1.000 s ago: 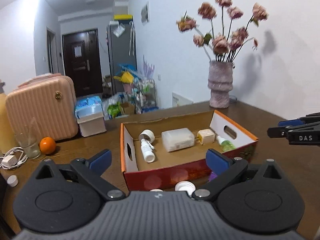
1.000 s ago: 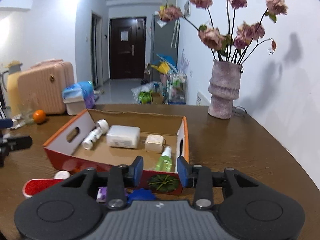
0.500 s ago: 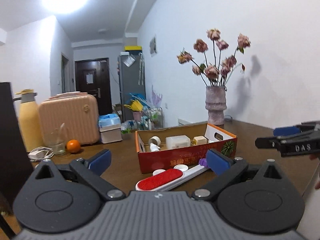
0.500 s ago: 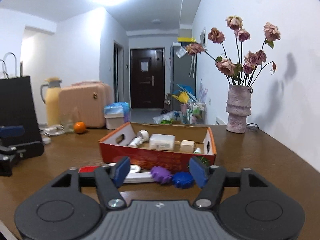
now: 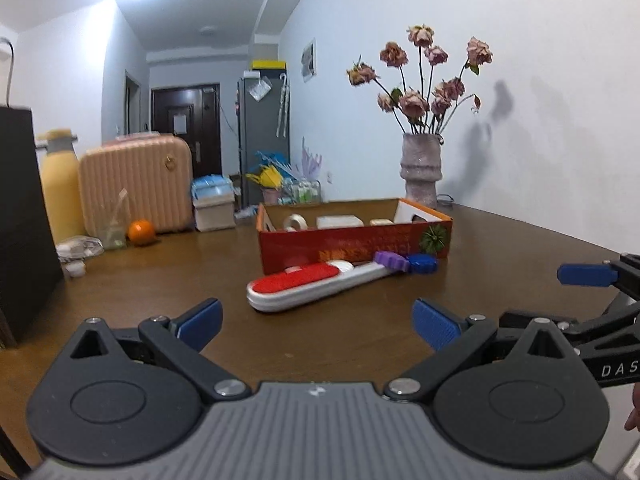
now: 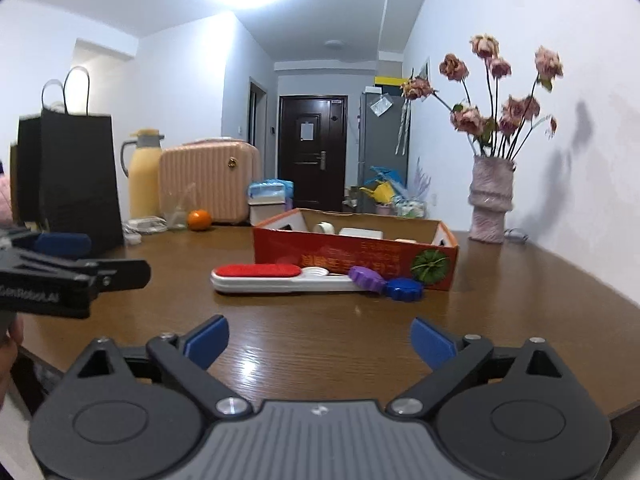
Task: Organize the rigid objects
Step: 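Grasp the purple knob cap with the left tool while the right tool grasps the blue knob cap, then lift both caps and carry them over the cardboard box, then lower both caps into the box and open both tools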
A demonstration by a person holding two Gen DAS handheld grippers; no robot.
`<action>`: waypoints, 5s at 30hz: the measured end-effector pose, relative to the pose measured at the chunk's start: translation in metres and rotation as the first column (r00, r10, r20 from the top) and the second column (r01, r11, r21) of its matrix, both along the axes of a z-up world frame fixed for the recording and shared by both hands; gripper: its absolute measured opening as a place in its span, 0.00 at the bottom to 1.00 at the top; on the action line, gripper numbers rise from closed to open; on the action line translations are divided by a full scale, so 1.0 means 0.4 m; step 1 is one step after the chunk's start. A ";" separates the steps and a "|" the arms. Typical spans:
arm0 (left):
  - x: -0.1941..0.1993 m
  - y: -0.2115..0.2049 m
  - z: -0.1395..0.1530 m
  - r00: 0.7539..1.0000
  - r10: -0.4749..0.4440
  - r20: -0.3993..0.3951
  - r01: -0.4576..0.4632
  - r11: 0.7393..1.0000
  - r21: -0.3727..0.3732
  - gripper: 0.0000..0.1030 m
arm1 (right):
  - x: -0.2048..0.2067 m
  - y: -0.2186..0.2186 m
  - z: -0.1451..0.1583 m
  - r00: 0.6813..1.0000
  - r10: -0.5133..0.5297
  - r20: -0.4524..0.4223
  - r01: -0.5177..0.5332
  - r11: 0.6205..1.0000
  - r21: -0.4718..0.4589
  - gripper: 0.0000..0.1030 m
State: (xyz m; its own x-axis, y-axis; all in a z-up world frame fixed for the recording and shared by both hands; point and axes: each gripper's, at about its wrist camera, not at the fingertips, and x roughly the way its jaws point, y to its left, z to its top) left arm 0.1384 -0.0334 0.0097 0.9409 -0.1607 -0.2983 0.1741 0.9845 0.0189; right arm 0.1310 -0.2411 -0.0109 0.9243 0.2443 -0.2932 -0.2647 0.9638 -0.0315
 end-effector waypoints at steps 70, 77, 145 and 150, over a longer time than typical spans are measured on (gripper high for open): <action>0.634 -0.275 -0.058 0.951 -0.221 -0.215 0.230 0.973 0.016 0.53 | 0.584 -0.245 -0.071 0.949 -0.059 -0.308 0.111 0.982 0.154 0.50; 0.456 -0.161 0.009 0.985 -0.131 -0.114 0.124 0.990 -0.069 0.53 | 0.466 -0.200 0.004 0.969 -0.049 -0.244 0.088 0.984 0.153 0.50; 0.774 -0.060 0.123 1.000 -0.008 -0.017 0.007 0.997 -0.070 0.53 | 0.785 -0.166 0.186 0.996 -0.052 -0.075 0.065 0.979 0.193 0.50; 0.942 -0.063 0.095 0.988 -0.054 -0.142 0.044 0.997 -0.069 0.53 | 0.964 -0.163 0.145 0.981 -0.053 -0.184 0.084 0.982 0.167 0.50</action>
